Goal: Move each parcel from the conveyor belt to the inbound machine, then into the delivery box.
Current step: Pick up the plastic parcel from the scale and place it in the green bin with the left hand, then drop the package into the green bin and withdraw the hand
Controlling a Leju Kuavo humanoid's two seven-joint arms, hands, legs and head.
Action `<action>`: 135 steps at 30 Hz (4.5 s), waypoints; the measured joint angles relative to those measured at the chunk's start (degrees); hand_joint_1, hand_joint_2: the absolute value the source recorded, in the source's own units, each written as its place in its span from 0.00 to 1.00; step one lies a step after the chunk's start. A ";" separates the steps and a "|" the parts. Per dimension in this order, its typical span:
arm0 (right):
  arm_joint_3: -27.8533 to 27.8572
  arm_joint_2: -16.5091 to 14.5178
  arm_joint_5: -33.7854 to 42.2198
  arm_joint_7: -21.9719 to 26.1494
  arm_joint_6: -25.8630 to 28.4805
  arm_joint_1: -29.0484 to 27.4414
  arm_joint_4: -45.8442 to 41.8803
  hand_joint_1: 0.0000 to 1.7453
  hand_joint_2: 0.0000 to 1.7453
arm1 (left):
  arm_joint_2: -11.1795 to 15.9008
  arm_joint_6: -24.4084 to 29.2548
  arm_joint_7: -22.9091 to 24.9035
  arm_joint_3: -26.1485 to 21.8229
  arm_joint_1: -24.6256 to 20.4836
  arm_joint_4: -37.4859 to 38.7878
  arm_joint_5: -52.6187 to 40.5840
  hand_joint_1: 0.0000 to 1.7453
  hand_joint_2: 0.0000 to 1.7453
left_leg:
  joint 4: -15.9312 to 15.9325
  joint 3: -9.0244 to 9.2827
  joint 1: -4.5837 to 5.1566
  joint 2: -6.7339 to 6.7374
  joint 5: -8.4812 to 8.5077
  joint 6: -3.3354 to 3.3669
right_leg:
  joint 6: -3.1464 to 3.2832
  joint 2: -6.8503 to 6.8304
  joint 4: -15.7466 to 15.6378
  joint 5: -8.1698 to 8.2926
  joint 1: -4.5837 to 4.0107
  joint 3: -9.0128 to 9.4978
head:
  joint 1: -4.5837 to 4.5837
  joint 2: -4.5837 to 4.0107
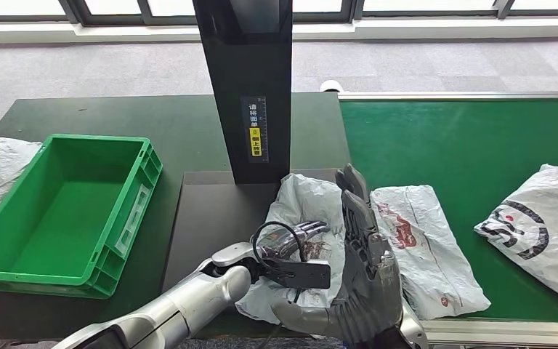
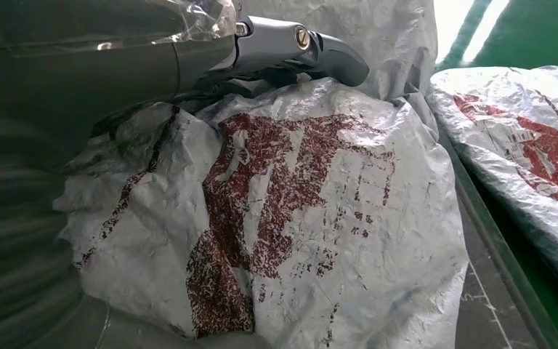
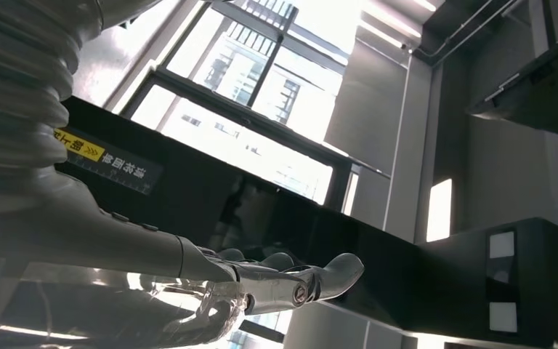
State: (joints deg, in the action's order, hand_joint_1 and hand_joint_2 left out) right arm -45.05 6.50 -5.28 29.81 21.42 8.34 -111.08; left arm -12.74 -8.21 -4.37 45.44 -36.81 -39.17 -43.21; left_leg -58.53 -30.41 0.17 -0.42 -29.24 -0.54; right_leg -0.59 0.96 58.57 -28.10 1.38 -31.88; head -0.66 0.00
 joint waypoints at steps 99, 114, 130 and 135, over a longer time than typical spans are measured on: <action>-10.84 11.95 21.65 4.15 18.55 15.82 9.67 0.00 1.00 | 18.66 32.20 1.99 -44.33 6.88 -35.56 -12.43 1.00 1.00 | -0.04 -0.43 -0.05 -0.07 0.35 -0.13 | 0.07 -0.04 0.06 0.27 -0.04 -0.38 | 0.00 0.00; -14.80 12.45 26.62 1.93 16.53 22.04 11.53 0.00 1.00 | 21.67 33.39 6.61 -57.25 7.25 -39.20 -19.75 1.00 1.00 | -0.02 -0.54 -0.11 -0.01 0.41 -0.19 | 0.11 0.01 0.11 0.34 -0.11 -0.53 | 0.00 0.00; -18.11 11.89 29.21 -1.29 16.96 27.71 14.93 0.00 1.00 | 30.00 31.59 12.18 -69.20 4.92 -21.53 -29.02 1.00 1.00 | -0.04 -0.57 -0.11 0.00 0.46 -0.21 | 0.15 0.02 0.10 0.36 -0.12 -0.62 | -0.01 0.00; -18.14 12.84 30.95 -2.32 18.26 29.20 15.24 0.00 1.00 | 33.08 31.79 10.15 -69.18 1.17 -8.13 -27.16 1.00 1.00 | -0.07 -0.61 -0.12 0.00 0.50 -0.22 | 0.21 0.01 0.11 0.41 -0.17 -0.66 | -0.01 0.00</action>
State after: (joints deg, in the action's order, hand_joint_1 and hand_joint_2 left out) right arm -63.19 19.34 25.67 27.50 39.68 37.54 -95.84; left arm 20.34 23.57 5.78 -23.74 -35.64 -47.31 -70.37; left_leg -58.60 -31.02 0.05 -0.43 -28.74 -0.76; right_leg -0.39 0.96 58.67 -27.69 1.21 -32.53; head -0.66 0.00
